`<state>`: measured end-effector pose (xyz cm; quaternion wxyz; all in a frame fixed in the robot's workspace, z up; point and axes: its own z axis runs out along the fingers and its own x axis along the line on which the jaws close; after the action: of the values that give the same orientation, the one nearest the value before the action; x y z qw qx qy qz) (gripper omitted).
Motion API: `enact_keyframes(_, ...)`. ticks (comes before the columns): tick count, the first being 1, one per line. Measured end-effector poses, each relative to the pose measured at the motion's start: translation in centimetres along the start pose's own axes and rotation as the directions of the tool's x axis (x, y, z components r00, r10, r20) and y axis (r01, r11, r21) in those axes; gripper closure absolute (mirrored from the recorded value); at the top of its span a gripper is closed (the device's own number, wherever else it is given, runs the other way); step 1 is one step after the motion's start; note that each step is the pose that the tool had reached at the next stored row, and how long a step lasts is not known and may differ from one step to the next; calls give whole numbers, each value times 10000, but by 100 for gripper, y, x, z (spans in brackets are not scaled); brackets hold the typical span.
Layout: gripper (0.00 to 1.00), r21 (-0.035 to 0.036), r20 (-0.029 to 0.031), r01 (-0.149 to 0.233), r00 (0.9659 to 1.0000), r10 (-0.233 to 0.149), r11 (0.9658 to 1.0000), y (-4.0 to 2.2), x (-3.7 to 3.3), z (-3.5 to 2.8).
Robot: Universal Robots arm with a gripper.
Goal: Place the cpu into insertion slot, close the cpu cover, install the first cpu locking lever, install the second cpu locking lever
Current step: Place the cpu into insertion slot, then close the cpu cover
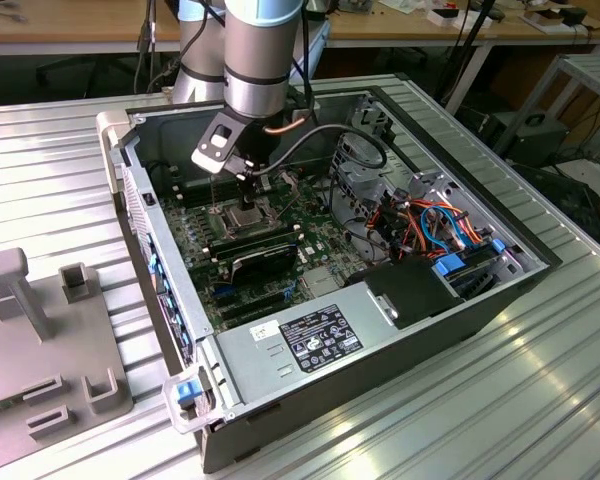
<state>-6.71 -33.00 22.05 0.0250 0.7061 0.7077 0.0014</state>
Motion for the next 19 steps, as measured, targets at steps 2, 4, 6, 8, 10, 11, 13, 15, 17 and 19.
enact_keyframes(2, 89, 0, 0, 0, 10000, 0, 10000, 0, 0, 0)
enact_keyframes(4, 89, 1, 1, 0, 10000, 0, 10000, 0, 0, -1)
enact_keyframes(6, 89, 1, 1, 0, 10000, 0, 10000, 0, 0, -5)
enact_keyframes(8, 89, 1, 0, 0, 10000, 0, 10000, 0, 0, -8)
enact_keyframes(10, 89, 1, 1, 0, 10000, 0, 10000, 0, -1, -9)
enact_keyframes(11, 89, 2, 1, 0, 10000, 0, 10000, 0, -1, -9)
enact_keyframes(13, 89, 2, 1, 0, 10000, 0, 10000, 0, -1, -14)
enact_keyframes(15, 89, 3, 3, 0, 10000, 0, 10000, 0, -1, -23)
enact_keyframes(17, 89, 2, 1, 0, 10000, 0, 10000, 1, -1, -29)
enact_keyframes(19, 89, 2, 2, 0, 10000, 0, 10000, 1, -2, -47)
